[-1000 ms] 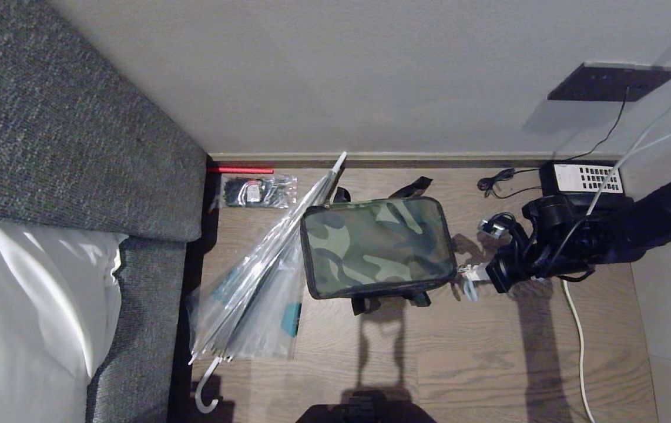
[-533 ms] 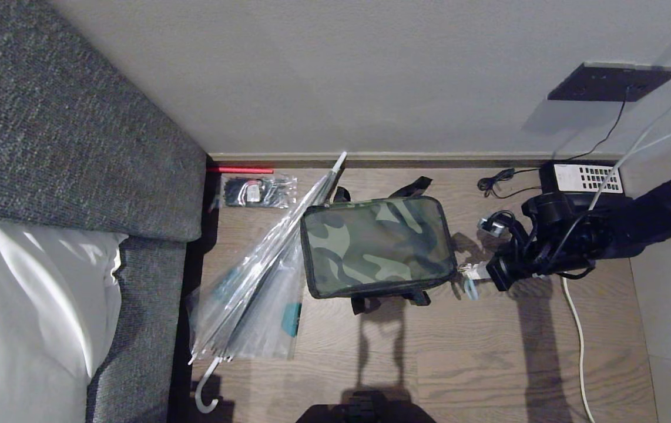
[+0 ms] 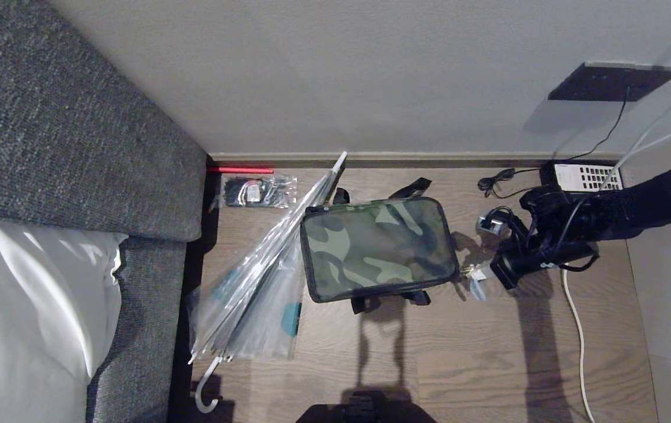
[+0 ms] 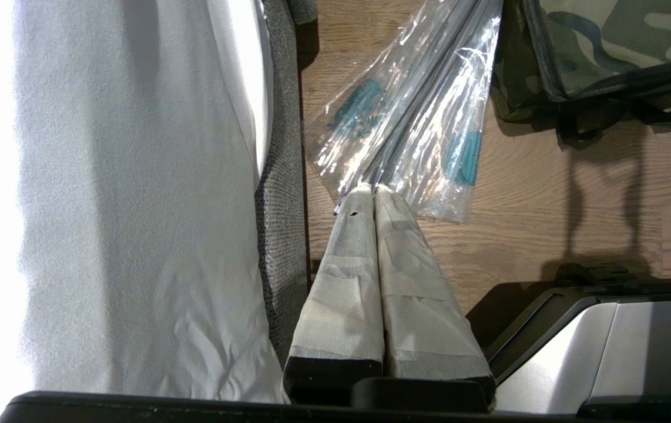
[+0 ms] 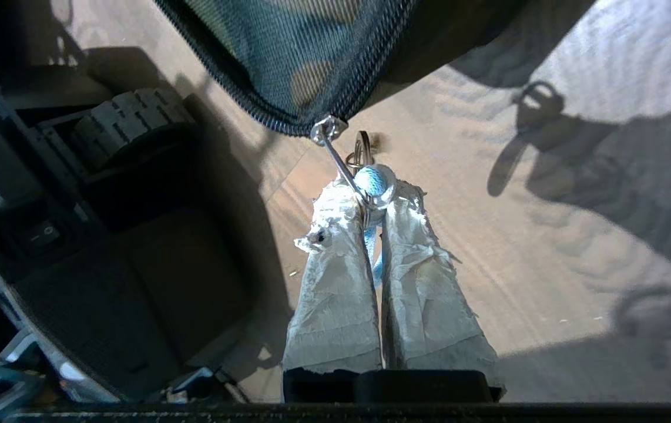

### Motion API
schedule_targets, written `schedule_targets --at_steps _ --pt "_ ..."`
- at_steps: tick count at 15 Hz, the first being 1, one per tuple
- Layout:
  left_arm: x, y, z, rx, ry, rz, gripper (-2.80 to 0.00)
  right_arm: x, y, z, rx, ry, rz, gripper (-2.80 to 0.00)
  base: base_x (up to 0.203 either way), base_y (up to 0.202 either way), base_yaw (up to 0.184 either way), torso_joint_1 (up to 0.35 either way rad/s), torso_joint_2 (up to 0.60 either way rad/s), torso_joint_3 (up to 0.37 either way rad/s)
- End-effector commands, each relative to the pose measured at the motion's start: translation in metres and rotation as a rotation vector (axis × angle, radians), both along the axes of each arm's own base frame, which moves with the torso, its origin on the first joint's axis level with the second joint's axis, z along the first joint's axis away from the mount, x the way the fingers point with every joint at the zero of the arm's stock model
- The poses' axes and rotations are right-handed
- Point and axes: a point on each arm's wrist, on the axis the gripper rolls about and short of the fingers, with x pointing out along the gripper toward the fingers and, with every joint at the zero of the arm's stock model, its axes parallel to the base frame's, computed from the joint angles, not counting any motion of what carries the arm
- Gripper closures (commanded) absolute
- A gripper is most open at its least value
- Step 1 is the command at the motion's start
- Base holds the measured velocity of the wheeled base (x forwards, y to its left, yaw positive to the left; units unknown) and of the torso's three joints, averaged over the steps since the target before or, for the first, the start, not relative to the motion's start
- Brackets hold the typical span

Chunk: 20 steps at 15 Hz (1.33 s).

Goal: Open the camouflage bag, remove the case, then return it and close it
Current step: Open the top of the storage box

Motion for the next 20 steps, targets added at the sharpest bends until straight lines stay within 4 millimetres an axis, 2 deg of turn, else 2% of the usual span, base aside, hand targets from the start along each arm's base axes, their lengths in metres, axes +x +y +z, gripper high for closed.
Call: schedule_targets --at_steps 1,4,12,17,20 --pt "0.000 0.000 0.000 0.001 0.002 0.001 0.00 0.002 0.001 0.001 0.002 -0.008 0.006 0.00 0.000 0.000 0.000 0.000 0.00 0.000" --pt "0.000 0.000 0.000 0.001 0.002 0.001 0.00 0.004 0.008 0.000 -0.004 0.003 0.013 0.00 0.000 0.000 0.000 0.000 0.00 0.000" --pt "0.000 0.000 0.000 0.001 0.002 -0.001 0.00 0.010 0.010 0.019 0.076 0.058 -0.110 0.00 0.000 0.000 0.000 0.000 0.00 0.000" --pt "0.000 0.000 0.000 0.001 0.002 -0.001 0.00 0.019 0.011 0.033 0.075 0.036 -0.108 0.00 0.000 0.000 0.000 0.000 0.00 0.000" --pt "0.000 0.000 0.000 0.001 0.002 -0.001 0.00 0.017 0.014 0.037 0.068 0.073 -0.097 0.00 0.000 0.000 0.000 0.000 0.00 0.000"
